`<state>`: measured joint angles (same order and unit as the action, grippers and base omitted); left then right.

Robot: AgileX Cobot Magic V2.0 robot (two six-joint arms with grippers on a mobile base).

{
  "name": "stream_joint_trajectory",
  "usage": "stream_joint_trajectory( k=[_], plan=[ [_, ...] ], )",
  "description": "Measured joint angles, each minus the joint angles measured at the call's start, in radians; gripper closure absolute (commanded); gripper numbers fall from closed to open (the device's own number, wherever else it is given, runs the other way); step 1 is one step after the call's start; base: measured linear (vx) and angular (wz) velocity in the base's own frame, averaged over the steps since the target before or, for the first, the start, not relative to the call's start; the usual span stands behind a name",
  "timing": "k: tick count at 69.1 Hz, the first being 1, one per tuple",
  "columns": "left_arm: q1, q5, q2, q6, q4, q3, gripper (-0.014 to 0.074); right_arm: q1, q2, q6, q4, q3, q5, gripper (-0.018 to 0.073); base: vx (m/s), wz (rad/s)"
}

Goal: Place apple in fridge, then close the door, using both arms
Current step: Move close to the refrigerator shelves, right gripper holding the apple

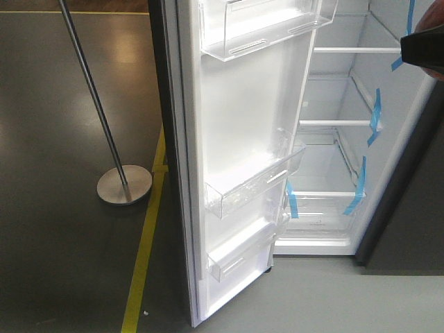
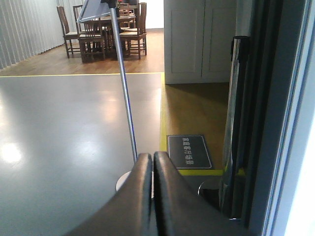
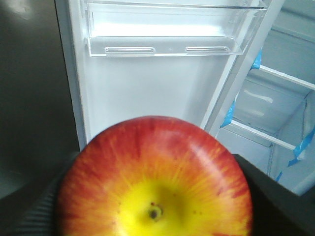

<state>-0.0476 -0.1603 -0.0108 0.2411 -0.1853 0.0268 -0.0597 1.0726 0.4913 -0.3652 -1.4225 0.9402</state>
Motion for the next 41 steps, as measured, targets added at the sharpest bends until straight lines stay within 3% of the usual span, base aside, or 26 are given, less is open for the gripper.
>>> stream_joint_trajectory(
  k=[41],
  plan=[
    [0.000, 0.000, 0.000, 0.000, 0.000, 0.000, 0.0604, 0.000, 0.000, 0.000, 0.000, 0.000, 0.000, 0.0483, 0.08, -0.02]
  ],
)
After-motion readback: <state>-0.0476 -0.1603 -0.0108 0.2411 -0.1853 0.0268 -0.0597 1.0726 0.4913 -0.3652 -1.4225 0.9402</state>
